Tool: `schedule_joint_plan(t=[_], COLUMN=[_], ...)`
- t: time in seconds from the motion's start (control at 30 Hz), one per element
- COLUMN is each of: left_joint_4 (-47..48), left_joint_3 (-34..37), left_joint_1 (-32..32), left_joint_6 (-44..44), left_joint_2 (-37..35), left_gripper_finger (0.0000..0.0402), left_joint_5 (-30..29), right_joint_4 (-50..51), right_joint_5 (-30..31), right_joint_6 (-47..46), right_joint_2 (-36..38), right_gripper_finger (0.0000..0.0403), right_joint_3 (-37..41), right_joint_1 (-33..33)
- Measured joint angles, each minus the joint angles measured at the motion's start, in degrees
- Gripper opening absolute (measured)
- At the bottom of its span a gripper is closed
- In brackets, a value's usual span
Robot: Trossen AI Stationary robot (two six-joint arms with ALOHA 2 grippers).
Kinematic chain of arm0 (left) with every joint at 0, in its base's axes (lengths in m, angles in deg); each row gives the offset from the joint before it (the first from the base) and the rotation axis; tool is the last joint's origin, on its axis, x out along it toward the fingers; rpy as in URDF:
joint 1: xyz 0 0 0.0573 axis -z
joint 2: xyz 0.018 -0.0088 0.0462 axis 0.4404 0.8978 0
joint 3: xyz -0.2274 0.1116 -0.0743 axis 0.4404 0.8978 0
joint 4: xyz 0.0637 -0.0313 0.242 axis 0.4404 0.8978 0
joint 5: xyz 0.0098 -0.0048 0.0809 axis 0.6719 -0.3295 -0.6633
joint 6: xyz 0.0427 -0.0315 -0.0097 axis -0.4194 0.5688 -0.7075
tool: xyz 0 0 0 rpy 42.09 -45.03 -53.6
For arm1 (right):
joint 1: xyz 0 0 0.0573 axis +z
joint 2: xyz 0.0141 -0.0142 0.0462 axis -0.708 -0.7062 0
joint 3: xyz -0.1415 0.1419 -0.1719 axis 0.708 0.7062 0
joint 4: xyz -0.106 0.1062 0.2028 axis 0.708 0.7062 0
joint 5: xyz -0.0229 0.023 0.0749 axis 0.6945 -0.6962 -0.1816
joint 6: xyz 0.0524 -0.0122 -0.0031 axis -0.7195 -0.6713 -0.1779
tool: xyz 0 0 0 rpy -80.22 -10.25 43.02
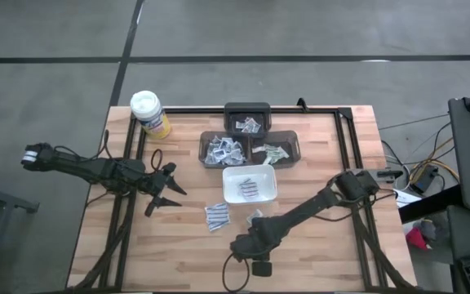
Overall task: Pick & Place First Aid Supplies
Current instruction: Put the blue bandage into the white bin
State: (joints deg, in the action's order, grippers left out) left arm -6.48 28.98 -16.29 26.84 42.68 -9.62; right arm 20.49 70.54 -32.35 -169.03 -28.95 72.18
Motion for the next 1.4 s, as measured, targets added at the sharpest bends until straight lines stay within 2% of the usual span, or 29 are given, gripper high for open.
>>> schedule_joint_plan(t=[0.4, 0.73, 1.4], left_joint_4=[0.0, 0.0, 0.0], left_joint_3=[0.0, 0.0, 0.0], left_joint_1=[0.0, 0.0, 0.0], left_joint_6=[0.2, 0.2, 0.5], left_joint_2=[0.0, 0.0, 0.0], left_gripper_finger=[0.0197, 0.0197, 0.0197], left_joint_5=[0.0, 0.0, 0.0], right_joint_4=[0.1, 0.1, -0.3], right_joint_5=[0.0, 3.1, 3.0], right_joint_6=[-1.8, -1.5, -1.4], right_joint_2=[1.3, 1.5, 0.2], right_gripper_finger=[0.0086, 0.0096, 0.0107], right_joint_3=[0.0, -0.3, -0.2], right_joint_1=[0.0, -0.7, -0.7])
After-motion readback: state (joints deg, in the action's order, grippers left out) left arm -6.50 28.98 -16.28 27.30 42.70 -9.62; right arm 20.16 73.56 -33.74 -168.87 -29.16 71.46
